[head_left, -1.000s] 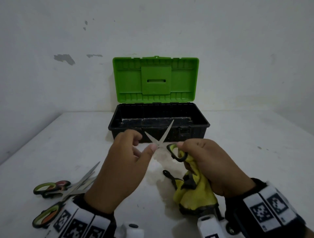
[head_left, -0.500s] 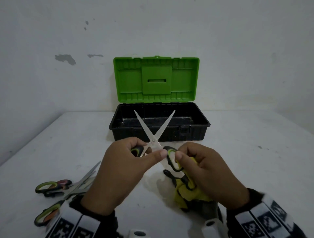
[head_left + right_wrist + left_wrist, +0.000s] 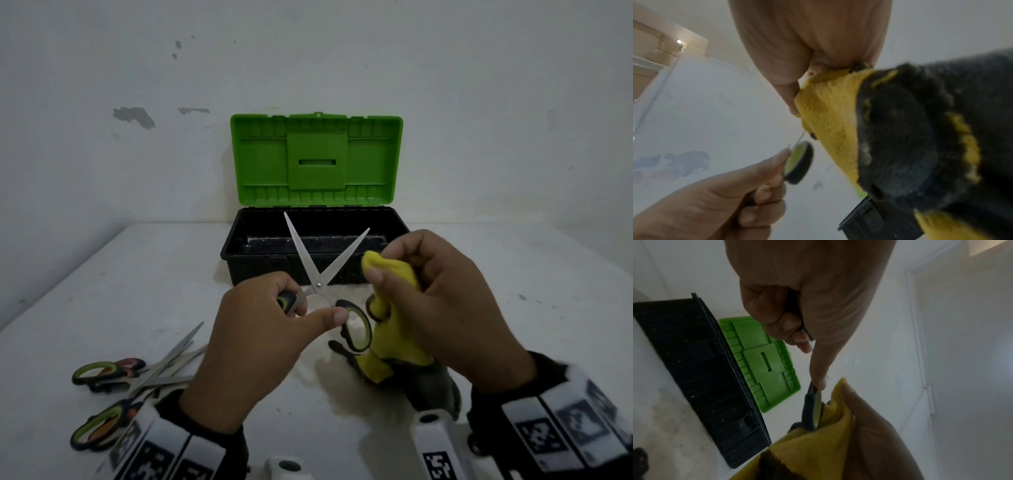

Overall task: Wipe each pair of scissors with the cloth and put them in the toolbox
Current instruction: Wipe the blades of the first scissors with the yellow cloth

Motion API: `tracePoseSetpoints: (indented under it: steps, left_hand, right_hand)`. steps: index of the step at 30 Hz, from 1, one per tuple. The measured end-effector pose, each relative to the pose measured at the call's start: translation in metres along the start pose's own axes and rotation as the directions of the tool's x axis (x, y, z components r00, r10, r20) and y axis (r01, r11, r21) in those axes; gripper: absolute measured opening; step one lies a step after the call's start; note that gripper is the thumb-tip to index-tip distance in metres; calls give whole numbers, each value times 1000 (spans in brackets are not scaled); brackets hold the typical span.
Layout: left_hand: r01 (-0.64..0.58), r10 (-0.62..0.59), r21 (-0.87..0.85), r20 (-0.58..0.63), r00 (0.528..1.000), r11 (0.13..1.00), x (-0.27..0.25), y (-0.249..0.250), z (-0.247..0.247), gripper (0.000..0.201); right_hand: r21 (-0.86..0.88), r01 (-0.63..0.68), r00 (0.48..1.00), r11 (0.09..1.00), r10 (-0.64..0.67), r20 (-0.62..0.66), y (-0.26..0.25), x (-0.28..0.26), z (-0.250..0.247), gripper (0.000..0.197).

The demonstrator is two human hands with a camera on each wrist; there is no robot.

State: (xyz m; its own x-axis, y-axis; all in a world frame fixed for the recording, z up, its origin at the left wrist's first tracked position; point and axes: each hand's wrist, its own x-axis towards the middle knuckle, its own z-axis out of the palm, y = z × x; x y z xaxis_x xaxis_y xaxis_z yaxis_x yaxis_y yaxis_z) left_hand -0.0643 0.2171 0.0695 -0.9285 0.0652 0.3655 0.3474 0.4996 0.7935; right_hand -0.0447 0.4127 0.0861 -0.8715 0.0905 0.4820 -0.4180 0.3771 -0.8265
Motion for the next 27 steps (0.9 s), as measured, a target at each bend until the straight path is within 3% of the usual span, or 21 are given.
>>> tracePoseSetpoints:
  steps: [7,11,14,20,24,27]
  left_hand:
    - [-14,14,68,5,1000,998,-3,3,3,41]
    - [-27,27,127,0,1000,992,-5,3,4,40]
    - [-46,46,119,5,999,992,-7,3,4,42]
    - [-103,103,71,10,995,992,-1,-4,2,43]
    - [-124,123,59,21,992,991,1,-6,4,46]
    - [-110,109,36,27,994,993,1,-7,3,43]
  right_hand:
    - [-166,96,990,981,-111,-82,-2,-5,34,10]
    - [-197,76,985,977,-104,-137,0,-8,45,10]
    - [-208,0,972,978,-49,-229,3,-1,41,21]
    - [-184,-18,994,983,-3,-113,-4,-3,41,21]
    - [-177,-57,967,983,10,-256,5,6,32,24]
    - [-176,-53,985,983,23,-169,0,0,37,23]
